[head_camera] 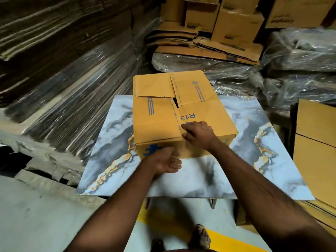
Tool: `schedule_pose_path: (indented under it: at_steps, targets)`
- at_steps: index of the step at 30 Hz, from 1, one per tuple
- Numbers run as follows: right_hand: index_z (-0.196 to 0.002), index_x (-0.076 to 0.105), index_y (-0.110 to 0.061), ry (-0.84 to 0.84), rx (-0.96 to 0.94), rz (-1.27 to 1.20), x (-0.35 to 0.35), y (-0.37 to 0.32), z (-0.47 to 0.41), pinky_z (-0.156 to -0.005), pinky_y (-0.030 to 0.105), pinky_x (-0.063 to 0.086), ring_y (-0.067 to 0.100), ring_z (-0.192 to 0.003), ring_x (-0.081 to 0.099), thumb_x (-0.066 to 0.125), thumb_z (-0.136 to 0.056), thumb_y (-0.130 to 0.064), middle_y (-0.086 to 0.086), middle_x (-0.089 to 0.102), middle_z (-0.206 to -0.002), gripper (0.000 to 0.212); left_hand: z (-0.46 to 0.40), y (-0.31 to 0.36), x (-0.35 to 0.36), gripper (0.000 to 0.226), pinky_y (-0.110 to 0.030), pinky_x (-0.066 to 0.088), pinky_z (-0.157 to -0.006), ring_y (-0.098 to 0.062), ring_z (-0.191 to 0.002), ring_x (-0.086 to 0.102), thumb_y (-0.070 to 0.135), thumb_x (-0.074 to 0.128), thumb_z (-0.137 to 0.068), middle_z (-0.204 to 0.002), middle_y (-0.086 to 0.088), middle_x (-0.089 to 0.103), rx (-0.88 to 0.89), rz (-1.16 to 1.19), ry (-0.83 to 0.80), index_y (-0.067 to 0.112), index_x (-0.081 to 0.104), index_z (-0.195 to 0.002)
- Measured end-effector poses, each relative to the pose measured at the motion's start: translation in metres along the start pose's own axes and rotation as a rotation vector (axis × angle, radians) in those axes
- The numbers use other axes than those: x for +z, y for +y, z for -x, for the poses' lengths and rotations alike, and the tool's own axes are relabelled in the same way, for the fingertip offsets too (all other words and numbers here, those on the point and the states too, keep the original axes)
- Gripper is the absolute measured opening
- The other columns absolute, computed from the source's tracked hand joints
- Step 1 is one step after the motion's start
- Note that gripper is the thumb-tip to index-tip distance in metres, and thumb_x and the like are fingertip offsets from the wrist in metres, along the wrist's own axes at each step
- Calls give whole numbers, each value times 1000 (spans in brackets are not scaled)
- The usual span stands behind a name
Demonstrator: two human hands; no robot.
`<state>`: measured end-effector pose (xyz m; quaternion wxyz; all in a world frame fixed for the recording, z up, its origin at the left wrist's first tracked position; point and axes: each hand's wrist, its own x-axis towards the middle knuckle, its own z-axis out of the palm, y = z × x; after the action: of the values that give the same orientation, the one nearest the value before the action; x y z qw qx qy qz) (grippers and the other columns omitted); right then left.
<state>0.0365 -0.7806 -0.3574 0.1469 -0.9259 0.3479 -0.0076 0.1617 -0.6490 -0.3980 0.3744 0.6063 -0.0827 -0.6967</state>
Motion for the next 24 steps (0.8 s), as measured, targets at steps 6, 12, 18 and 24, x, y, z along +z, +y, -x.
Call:
schedule_pose_path:
  at_steps: [6,12,18,24]
  targets:
    - [-93,74,-11,229,153,-480,-16,1,-18,-80,29,46,26,-99,65,53,-96,-17,6,74,-101,21,37,79,7,29,-25,49,-63,-18,-72,66,29,41,-104,-86,-9,69,265,-437,55,11,60,-91]
    - [-98,72,-11,331,240,-467,-26,14,-59,-76,31,46,30,-99,64,50,-91,-11,10,73,-104,22,-1,130,1,39,-34,44,-88,-32,-109,54,41,48,-94,-117,-13,55,478,-966,790,10,57,-117]
    - [-114,70,-4,324,188,-546,-37,22,-122,-95,30,47,29,-114,60,49,-92,0,13,69,-120,31,-36,139,23,104,-64,4,-112,-40,-148,-4,80,48,-76,-161,-22,-2,184,-1159,906,16,18,-152]
    - [-101,70,-3,342,379,-976,-19,13,-176,-79,26,47,27,-100,64,47,-85,8,13,71,-105,30,-49,149,26,117,-68,-6,-111,-44,-145,-21,63,62,-80,-157,-25,-25,52,-1196,798,11,-12,-155]
